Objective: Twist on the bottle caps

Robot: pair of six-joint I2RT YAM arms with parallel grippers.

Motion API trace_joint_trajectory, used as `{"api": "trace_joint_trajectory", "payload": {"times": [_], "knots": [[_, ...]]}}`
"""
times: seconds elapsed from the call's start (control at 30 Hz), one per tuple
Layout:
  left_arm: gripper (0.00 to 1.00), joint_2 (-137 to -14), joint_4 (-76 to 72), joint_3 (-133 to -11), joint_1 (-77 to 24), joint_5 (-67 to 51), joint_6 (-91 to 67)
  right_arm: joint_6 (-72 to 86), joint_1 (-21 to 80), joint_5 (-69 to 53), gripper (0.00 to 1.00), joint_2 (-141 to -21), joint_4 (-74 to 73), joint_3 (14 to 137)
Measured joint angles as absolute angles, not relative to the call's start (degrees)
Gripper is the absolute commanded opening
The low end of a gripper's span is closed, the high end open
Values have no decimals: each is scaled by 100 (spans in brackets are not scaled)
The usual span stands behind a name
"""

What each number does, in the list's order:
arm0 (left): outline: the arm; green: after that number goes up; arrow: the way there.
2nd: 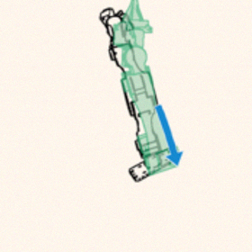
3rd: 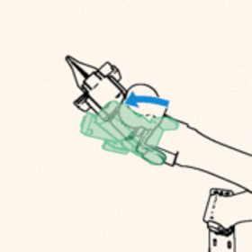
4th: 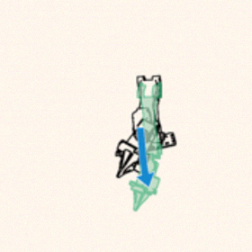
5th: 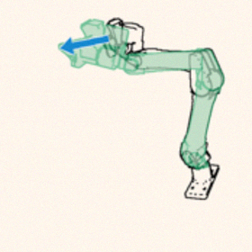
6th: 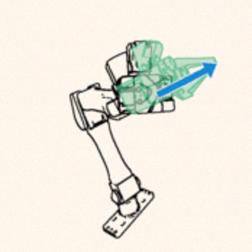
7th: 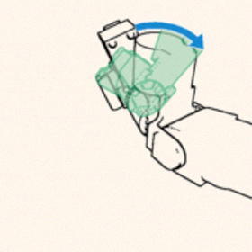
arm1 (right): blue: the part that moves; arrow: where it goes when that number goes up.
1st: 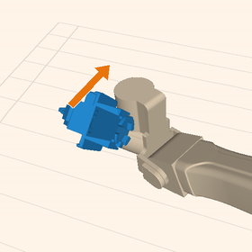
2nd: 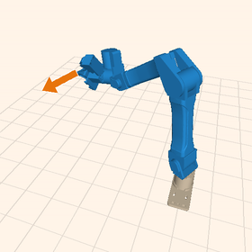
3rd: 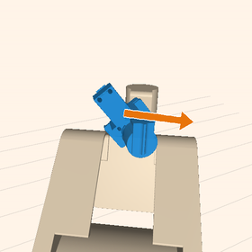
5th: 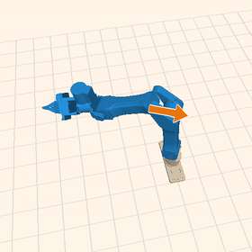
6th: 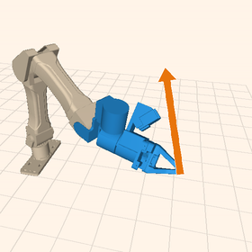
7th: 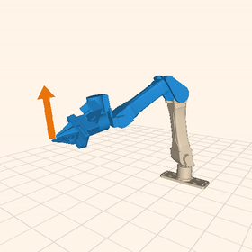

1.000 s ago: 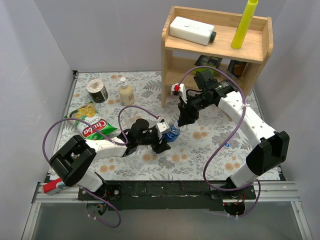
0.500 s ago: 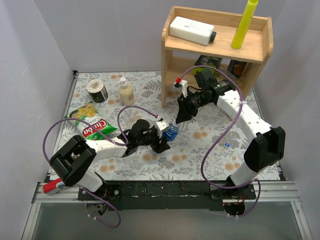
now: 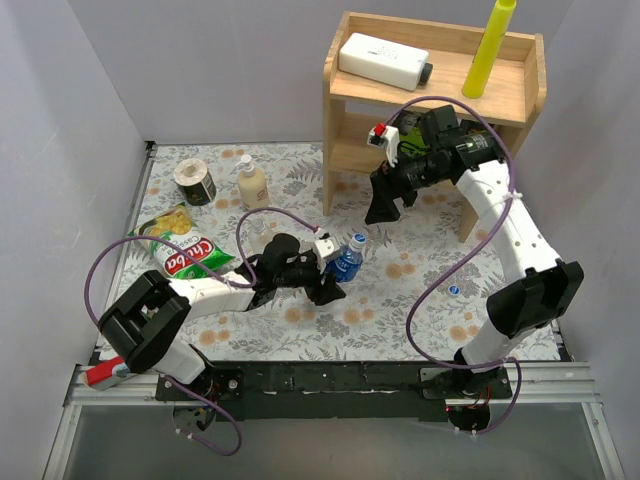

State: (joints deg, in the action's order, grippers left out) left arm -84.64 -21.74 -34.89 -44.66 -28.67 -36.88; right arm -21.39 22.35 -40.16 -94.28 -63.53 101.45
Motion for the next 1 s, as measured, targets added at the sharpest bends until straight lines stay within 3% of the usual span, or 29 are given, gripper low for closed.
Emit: {"api": "trace_joint_trajectory", "payload": {"times": [0.17,0.47,0.7,1.0], "knots": [[0,-8552,-1610,-3822,-4436,-3581,-3234,-3468,2154,-4180,93,-9078,-6820,10490],[0,-9306,875,-5345,-4414,-4491,-364,-6805,3564,-3616,79,-7264,-7210,8453],[0,-9443,1743,-5470,-4399,-4600,567,-7843,3780,-3208,66,-7183,-7194,8289],[0,-9443,1894,-5492,-4399,-4678,760,-8488,4060,-3000,63,-7172,-7210,7929]]}}
